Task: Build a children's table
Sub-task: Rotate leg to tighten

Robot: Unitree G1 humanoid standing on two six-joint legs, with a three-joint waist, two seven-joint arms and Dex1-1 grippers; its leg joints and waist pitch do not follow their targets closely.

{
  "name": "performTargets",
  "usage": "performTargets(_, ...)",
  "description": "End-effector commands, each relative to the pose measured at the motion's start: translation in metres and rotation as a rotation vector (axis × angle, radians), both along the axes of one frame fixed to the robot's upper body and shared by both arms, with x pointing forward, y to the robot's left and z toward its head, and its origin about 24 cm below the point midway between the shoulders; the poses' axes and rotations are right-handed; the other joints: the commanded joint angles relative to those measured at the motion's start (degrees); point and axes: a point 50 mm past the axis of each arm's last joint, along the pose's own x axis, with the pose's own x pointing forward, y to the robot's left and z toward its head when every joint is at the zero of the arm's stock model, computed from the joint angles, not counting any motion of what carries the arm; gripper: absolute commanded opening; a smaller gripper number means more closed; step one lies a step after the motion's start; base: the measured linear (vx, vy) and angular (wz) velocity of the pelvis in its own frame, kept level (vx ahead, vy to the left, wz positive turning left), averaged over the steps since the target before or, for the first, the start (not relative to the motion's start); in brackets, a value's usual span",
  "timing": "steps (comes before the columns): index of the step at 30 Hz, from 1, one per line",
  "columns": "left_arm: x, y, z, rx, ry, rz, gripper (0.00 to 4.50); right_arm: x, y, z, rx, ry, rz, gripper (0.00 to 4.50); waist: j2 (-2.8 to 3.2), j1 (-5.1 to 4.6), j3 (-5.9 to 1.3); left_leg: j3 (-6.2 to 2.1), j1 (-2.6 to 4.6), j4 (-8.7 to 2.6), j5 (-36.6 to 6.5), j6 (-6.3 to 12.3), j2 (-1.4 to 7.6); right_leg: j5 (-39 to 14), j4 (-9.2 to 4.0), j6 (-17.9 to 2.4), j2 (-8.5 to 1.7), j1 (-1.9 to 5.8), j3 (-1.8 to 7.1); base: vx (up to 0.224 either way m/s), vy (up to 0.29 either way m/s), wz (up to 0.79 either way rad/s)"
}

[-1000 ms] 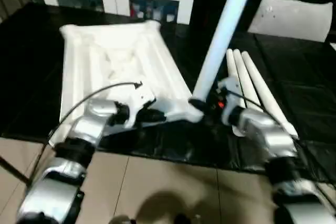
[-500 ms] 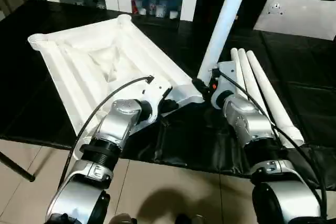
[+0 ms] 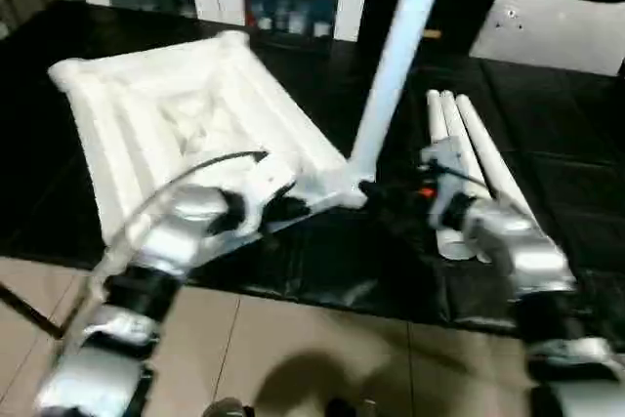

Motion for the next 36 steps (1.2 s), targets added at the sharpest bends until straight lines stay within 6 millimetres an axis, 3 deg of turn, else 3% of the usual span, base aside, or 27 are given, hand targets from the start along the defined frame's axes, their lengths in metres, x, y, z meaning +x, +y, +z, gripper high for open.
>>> performTargets(1, -0.005, -0.014, 0.006, -0.015, -0.019, -0.151, 0.00, -0.005, 0.000, 0.003, -0.029, -0.016, 0.082, 4.21, -0.08, 0.13, -4.27, -1.57, 0.21, -3.52, -3.9, 7.53, 4.39, -21.4, -4.80, -2.1, -6.84, 4.14, 4.84, 0.000, 0.000, 0.00)
performTargets(3, -0.006, -0.008, 0.007, 0.003, 0.003, -0.234, 0.00, -0.013, -0.007, 0.005, -0.123, -0.020, 0.224, 4.21, -0.08, 0.68, -4.29, -1.51, 0.31, -3.48, -3.8, 7.37, 4.46, -21.8, -4.87, -1.9, -6.73, 4.04, 4.72, 0.000, 0.000, 0.00)
performTargets(9, -0.008, -0.003, 0.008, 0.052, 0.021, -0.343, 0.00, -0.019, -0.010, 0.005, -0.189, 0.002, 0.354, 4.21, -0.32, 1.35, -4.39, -1.49, 0.15, -3.49, -4.0, 6.86, 4.58, -22.0, -4.73, -1.8, -6.91, 4.17, 4.70, 0.000, 0.000, 0.00)
performTargets(15, -0.008, -0.002, 0.010, 0.089, 0.026, -0.427, 0.00, -0.018, -0.006, -0.003, -0.240, 0.021, 0.413, 4.21, -0.28, 1.44, -4.71, -1.55, 0.06, -3.40, -3.0, 6.66, 4.70, -20.6, -4.43, -2.4, -6.93, 4.17, 4.65, 0.000, 0.000, 0.00)
performTargets(22, -0.007, -0.003, 0.010, 0.080, 0.029, -0.449, 0.00, -0.015, 0.005, -0.010, -0.185, 0.045, 0.423, 4.21, -0.24, 1.90, -4.80, -1.48, 0.01, -3.42, -3.1, 5.95, 4.79, -21.0, -4.35, -2.5, -7.04, 4.27, 4.64, 0.000, 0.000, 0.00)
performTargets(27, -0.008, -0.003, 0.009, 0.078, 0.032, -0.453, 0.00, -0.015, 0.008, -0.011, -0.170, 0.054, 0.439, 3.78, -0.26, 2.20, -4.89, -1.51, 0.13, -3.41, -2.5, 5.97, 5.06, -19.4, -4.04, -3.1, -7.11, 4.18, 4.76, 0.000, 0.000, 0.00)
performTargets(36, -0.007, -0.001, 0.008, 0.072, 0.038, -0.454, 0.00, -0.016, 0.008, -0.013, -0.154, 0.068, 0.462, 2.97, -0.19, 2.38, -4.75, -1.44, 0.13, -3.46, -2.6, 5.84, 4.94, -20.5, -4.24, -2.3, -7.04, 4.13, 4.75, 0.000, 0.000, 0.00)
